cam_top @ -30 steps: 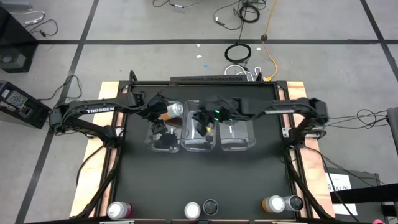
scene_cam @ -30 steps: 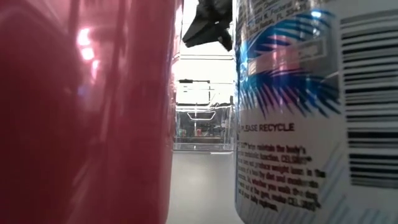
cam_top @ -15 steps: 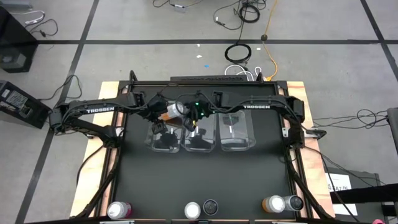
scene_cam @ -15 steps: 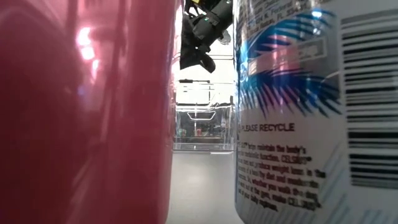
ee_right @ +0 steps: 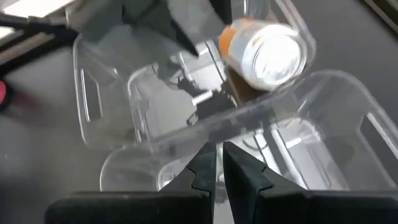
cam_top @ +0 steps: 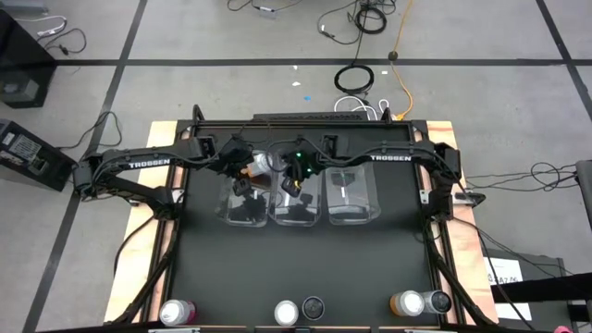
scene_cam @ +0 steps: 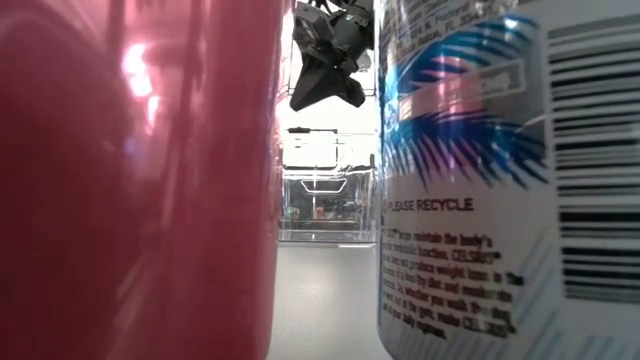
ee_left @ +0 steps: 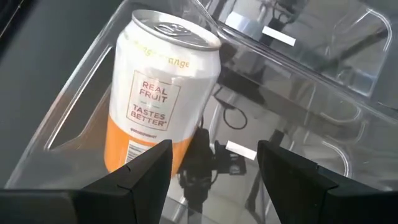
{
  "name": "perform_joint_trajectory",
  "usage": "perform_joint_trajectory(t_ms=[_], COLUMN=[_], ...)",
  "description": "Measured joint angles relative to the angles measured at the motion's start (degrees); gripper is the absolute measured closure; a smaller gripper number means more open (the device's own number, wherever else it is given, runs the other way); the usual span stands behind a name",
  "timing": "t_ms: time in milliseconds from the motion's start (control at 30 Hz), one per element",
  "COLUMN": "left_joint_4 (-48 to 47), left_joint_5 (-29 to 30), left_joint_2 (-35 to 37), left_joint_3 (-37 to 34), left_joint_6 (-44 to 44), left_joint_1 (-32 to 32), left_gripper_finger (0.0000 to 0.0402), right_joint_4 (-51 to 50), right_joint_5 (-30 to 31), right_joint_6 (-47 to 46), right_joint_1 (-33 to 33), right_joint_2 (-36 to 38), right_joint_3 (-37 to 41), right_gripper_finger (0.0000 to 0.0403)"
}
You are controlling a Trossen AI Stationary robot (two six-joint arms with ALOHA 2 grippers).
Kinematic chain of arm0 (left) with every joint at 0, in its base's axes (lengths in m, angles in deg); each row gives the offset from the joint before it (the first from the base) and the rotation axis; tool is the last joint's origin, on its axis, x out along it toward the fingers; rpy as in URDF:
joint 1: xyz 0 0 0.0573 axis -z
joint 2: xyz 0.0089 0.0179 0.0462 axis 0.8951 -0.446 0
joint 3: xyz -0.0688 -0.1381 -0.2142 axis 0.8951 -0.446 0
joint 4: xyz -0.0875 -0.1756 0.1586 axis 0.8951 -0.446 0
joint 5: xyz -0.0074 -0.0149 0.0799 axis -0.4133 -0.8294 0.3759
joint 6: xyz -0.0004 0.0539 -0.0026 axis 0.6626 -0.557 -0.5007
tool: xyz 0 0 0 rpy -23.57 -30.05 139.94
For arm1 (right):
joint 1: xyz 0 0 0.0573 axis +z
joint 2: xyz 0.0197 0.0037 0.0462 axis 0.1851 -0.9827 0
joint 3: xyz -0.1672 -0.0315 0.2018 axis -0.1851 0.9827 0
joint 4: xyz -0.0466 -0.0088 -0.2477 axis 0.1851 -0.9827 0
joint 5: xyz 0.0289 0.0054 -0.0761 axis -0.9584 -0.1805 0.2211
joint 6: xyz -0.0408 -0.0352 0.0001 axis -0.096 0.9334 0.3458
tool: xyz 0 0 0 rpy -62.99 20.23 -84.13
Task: Sort soda cans
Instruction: Put the left yellow-white soda can into the left transparent bin
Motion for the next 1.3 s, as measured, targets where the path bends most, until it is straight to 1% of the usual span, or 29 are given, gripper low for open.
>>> perform_joint_trajectory(t_ms=[67, 167, 267, 333, 467, 533, 633, 733, 867, 967, 1167, 1300], left_joint_4=[-0.15, -0.14, 0.06, 0.37, 0.36, 0.4, 0.99, 1.06, 1.14, 1.93, 5.63, 6.99], left_joint_5=[0.76, 3.64, 4.83, 4.4, 0.01, -0.37, -0.47, -0.64, -0.61, -0.61, -0.61, -0.53], left_joint_2=[0.0, 0.0, 0.0, 0.0, -0.45, -0.96, -1.5, -1.57, -1.57, -1.57, -1.57, -1.57], left_joint_3=[0.0, 0.0, 0.0, 0.0, 0.0, 0.0, 0.0, 0.0, 0.0, 0.0, 0.02, 0.02], left_joint_6=[-0.03, -0.09, -0.07, 0.24, 0.5, 1.05, 1.86, 3.22, 3.48, 3.48, 3.45, 2.87], left_joint_1=[0.02, 0.0, -0.02, -0.02, 0.01, 0.14, 0.31, 0.31, 0.31, 0.31, 0.42, 0.42], left_gripper_finger=[0.0158, 0.0158, 0.0158, 0.0158, 0.0158, 0.0158, 0.0158, 0.0158, 0.0158, 0.0158, 0.0158, 0.0158], right_joint_4=[-0.94, -1.29, -2.32, -3.46, -6.93, -7.29, -6.24, -2.13, 3.53, 5.04, 5.88, 9.85], right_joint_5=[1.49, 5.99, 8.26, 8.63, 8.7, 8.7, 8.72, 8.6, 8.57, 8.55, 8.61, 8.68], right_joint_6=[-0.09, -0.15, 0.18, 0.71, 3.26, 4.61, 5.65, 5.73, 4.49, 2.71, -4.58, -9.46], right_joint_1=[0.8, 1.92, 2.42, 2.4, 2.44, 2.44, 2.37, 1.98, 1.01, 0.69, 0.76, 0.76], right_joint_2=[0.0, 0.0, 0.0, 0.0, 0.1, 0.68, 3.22, 8.01, 17.33, 25.17, 41.66, 51.06], right_joint_3=[0.0, 0.0, 0.0, 0.0, 0.0, 0.84, 4.12, 9.92, 20.1, 27.59, 41.74, 49.9], right_gripper_finger=[0.0383, 0.0383, 0.0383, 0.0383, 0.0383, 0.0383, 0.0383, 0.0383, 0.0383, 0.0383, 0.0383, 0.0383])
